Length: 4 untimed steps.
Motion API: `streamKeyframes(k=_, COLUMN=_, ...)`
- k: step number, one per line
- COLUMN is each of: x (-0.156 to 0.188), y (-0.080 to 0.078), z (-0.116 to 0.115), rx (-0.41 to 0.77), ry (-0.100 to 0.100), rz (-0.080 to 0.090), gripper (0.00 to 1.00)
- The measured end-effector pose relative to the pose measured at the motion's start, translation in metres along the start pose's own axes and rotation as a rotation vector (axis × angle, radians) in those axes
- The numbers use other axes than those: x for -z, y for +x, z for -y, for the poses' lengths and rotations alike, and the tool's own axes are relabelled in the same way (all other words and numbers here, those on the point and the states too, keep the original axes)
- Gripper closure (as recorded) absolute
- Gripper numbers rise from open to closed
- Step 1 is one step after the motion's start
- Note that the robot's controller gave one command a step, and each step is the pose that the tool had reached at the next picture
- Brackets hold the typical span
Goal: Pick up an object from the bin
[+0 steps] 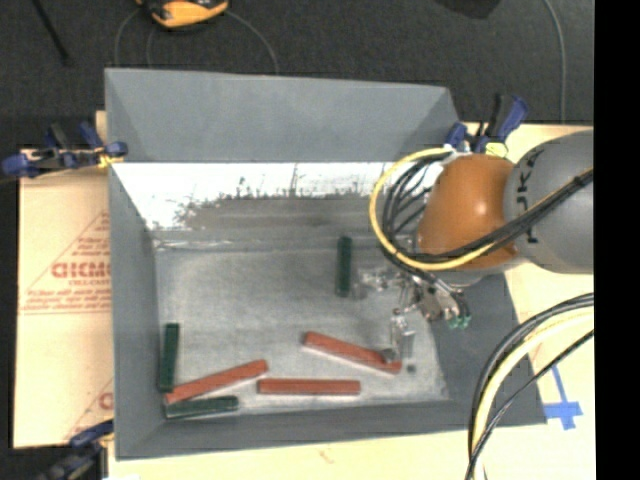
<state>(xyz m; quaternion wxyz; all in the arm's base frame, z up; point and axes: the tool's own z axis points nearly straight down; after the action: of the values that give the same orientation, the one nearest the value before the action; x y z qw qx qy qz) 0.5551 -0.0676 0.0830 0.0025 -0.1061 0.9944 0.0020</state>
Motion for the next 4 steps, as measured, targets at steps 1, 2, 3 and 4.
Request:
streamKeyframes(k=1, x=0.000, y=0.038, z=0.005, rx=-0.076, ry=0.008, rz=0.000, gripper=0.00)
streamKeyframes(k=2, x=-0.008, y=0.065, z=-0.026, rx=-0.160, ry=0.005, rz=0.001, gripper=0.00)
streamKeyframes(k=3, x=-0.010, y=0.065, z=-0.059, rx=-0.172, ry=0.006, rz=0.008, gripper=0.00)
streamKeyframes(k=4, x=-0.002, y=0.066, z=-0.073, rx=-0.166, ry=0.006, rz=0.001, gripper=1.00)
